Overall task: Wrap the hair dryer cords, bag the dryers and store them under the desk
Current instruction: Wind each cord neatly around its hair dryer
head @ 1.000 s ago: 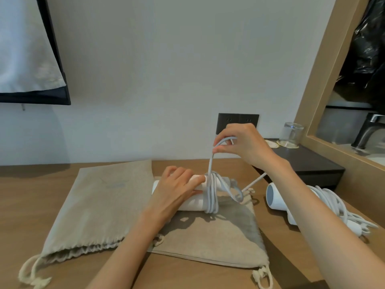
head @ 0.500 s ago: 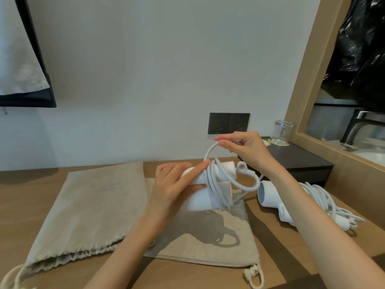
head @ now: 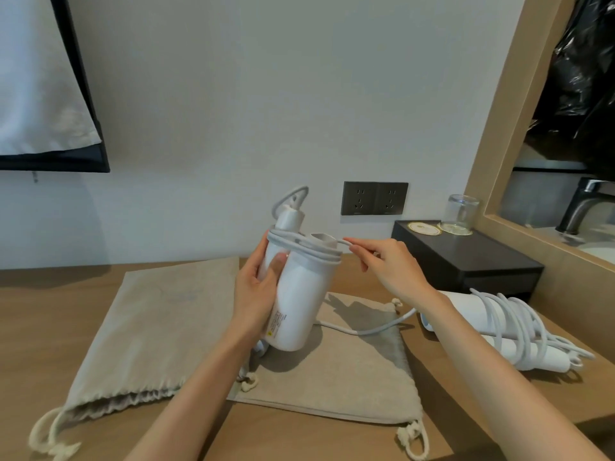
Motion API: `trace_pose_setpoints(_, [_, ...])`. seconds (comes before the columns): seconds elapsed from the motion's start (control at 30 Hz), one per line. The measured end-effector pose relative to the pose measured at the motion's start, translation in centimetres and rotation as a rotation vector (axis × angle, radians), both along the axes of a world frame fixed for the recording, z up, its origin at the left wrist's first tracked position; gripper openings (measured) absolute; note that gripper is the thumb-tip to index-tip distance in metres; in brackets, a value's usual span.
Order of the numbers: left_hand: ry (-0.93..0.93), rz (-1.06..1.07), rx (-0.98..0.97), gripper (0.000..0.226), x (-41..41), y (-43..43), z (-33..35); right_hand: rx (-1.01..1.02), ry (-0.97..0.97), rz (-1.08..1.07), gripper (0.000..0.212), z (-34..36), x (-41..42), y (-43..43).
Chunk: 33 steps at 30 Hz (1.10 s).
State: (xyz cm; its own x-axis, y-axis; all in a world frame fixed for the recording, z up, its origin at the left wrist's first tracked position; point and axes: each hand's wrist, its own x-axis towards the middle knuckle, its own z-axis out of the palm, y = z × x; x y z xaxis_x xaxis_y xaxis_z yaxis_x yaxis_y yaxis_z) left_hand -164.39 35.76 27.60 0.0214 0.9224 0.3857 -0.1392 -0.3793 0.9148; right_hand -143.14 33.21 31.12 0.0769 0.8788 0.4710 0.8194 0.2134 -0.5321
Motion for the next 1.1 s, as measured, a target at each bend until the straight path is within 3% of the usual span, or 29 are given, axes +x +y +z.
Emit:
trace_pose_setpoints(0.13, [-0.092, 0.034, -0.122, 0.045, -0.4, 0.7, -0.2, -0.05, -0.133, 0.01, 0.034, -0.2, -1.4, -0.9])
trace_pose_setpoints(0.33, [-0.205, 0.116, -0.191, 0.036, -2.2, 2.6, -0.3, -0.007, -0.496, -0.002, 0.031, 0.4, -2.3, -2.6])
trace_pose_setpoints(0.5, [0.038, 0.369, -0.084, 0.048, -3.2, 2.6, -0.1, 0.146, -0.674, -0.003, 0.03, 1.3, -4.3, -3.4])
trace_pose_setpoints(0.6, [0.101, 0.437, -0.031, 0.048, -3.2, 2.3, 0.1, 0.177, -0.683, -0.013, 0.029, 1.8, -4.7, -4.0])
trace_pose_setpoints(0.83, [0.355, 0.589, 0.184, 0.046, -3.1, 2.3, -0.2, 0.084, -0.774, -0.024, 0.031, 2.2, -5.8, -4.6])
trace_pose_setpoints(1.0, [0.573, 0.819, 0.35, 0.046, -4.4, 3.3, -0.5, -0.066, -0.488, 0.071, 0.028, 2.3, -5.9, -5.4])
trace_pose_setpoints(1.1, [0.692, 0.888, 0.414, 0.047, -5.1, 3.8, -0.9, 0.035, -0.553, 0.076, 0.027, 2.8, -6.3, -5.9])
